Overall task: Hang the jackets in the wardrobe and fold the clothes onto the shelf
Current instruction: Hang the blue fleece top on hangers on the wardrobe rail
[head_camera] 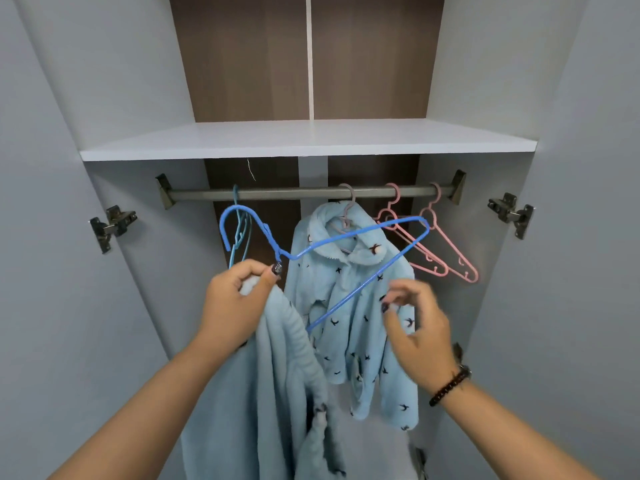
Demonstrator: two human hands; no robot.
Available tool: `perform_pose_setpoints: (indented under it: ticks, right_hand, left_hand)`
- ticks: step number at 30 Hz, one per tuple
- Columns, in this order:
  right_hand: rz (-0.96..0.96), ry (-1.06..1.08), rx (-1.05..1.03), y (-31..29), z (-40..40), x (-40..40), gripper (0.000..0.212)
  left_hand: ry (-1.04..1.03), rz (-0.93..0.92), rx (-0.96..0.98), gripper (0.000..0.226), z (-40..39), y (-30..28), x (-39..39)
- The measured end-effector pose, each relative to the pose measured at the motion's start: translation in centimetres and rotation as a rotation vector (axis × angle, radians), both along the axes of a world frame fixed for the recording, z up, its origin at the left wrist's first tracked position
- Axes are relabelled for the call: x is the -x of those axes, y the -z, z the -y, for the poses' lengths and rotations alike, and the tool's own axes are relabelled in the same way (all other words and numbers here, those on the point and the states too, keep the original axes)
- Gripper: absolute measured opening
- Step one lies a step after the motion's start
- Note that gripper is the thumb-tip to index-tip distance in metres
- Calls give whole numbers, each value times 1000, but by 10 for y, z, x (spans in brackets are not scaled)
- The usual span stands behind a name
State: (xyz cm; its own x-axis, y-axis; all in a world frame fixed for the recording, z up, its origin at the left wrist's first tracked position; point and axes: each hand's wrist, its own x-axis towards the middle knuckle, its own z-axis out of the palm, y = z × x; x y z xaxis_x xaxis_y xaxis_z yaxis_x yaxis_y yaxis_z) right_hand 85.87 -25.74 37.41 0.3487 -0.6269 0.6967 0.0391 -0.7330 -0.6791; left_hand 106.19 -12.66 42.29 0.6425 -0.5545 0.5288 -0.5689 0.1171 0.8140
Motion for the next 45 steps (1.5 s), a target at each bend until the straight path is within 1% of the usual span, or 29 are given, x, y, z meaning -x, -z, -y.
perform_pose_setpoints:
  ticks: [3, 5, 7, 9, 10, 11, 13, 14, 15, 16, 17, 18, 19, 22, 24, 26, 29, 31, 35, 38, 40, 42, 44, 45]
  right_hand:
    - [-188, -181, -159, 28, -16, -23, 38]
    - [-272, -252, -227, 41, -27, -39, 38]
    - [-309, -292, -300, 52, -32, -54, 34]
    - [-318, -313, -386, 64, -30, -65, 26]
    - [-346, -329, -423, 71, -28, -68, 24]
    - [-403, -358, -449, 75, -27, -69, 26]
    - [-594, -426, -432, 84, -22, -66, 40]
    - [-702, -434, -384, 89, -18, -63, 48]
    - [-798, -425, -327, 94, -14, -59, 49]
    - [-881, -392, -269, 102, -7, -54, 43]
    - [-940, -337, -237, 108, 0, -49, 32]
    - [-964, -266, -271, 110, 7, -44, 21]
    - [-956, -201, -372, 109, 15, -39, 16]
    - [-817, -98, -707, 88, 41, -25, 20]
    - [-738, -99, -826, 67, 59, -17, 16]
    - [-681, -78, -858, 46, 73, -11, 17]
    - [-571, -11, -863, 17, 88, -4, 21]
    - [-494, 2, -877, -3, 95, 3, 20]
    - [-409, 21, -829, -41, 101, 15, 18]
    - [-358, 68, -747, -63, 98, 20, 20]
    - [-382, 118, -656, -70, 95, 20, 19]
    - [-432, 185, -547, -71, 92, 16, 18]
    - [-469, 244, -425, -69, 85, 10, 18]
    - [-472, 255, -357, -68, 80, 6, 18]
  left_hand:
    - [-14, -19, 56, 17, -1, -15, 2]
    - [-34, -21, 102, 18, 1, -22, 5]
    - [-47, -52, 143, 19, 3, -27, 9]
    - [-63, -118, 181, 19, 3, -30, 11]
    - [-74, -149, 196, 19, 2, -30, 11]
    - [-81, -179, 209, 18, 2, -31, 11]
    - [-83, -242, 239, 18, -2, -31, 8]
    - [-83, -274, 256, 19, -3, -30, 6]
    - [-87, -295, 271, 20, -5, -29, 4]
    - [-98, -304, 280, 21, -7, -29, 0]
    - [-111, -303, 285, 23, -9, -27, -5]
    - [-121, -302, 283, 25, -11, -25, -10]
    - [-127, -297, 275, 27, -13, -24, -16]
    - [-120, -241, 205, 28, -19, -16, -28]
    - [-110, -195, 149, 27, -20, -9, -31]
    - [-86, -147, 116, 31, -20, -3, -32]
    - [-32, -8, 63, 38, -25, 3, -33]
    - [6, 51, 13, 44, -31, 6, -33]
    - [64, 56, -101, 59, -38, 17, -36]
    - [124, 71, -214, 57, -41, 27, -36]
    - [161, 125, -274, 47, -41, 35, -35]
    - [196, 146, -328, 14, -39, 44, -33]
    - [204, 176, -351, 44, -36, 54, -35]
    - [210, 189, -359, 49, -33, 57, -33]
